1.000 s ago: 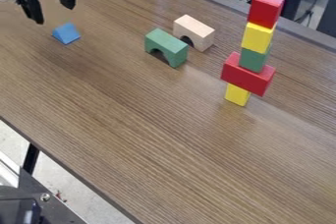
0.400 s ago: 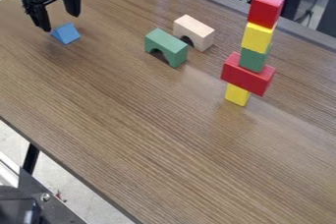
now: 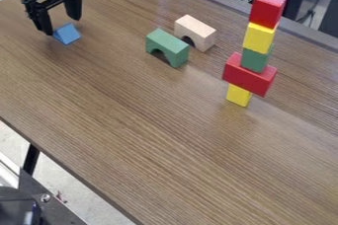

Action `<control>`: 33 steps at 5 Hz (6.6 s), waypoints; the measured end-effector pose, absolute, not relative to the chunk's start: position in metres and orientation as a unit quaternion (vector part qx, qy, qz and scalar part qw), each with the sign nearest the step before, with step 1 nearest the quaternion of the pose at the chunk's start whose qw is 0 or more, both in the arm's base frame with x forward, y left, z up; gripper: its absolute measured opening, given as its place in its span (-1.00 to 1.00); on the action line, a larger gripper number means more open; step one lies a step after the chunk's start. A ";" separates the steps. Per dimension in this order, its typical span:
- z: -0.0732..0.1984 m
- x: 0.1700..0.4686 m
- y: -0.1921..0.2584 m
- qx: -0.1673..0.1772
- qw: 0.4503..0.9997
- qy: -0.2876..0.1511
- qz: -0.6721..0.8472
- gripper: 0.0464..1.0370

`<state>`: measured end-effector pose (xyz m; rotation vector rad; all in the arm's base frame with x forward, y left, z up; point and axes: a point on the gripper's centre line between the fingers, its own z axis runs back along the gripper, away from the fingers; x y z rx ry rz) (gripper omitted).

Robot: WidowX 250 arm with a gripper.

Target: Pick a triangle and put it on the red cube

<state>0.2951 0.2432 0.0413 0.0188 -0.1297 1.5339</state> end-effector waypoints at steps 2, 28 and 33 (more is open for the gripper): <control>0.031 0.294 0.246 0.012 0.691 -0.064 0.720 0.34; 0.174 0.370 -0.048 0.038 0.652 -0.023 0.757 -0.02; 0.180 0.361 -0.049 0.031 0.650 -0.020 0.759 -0.02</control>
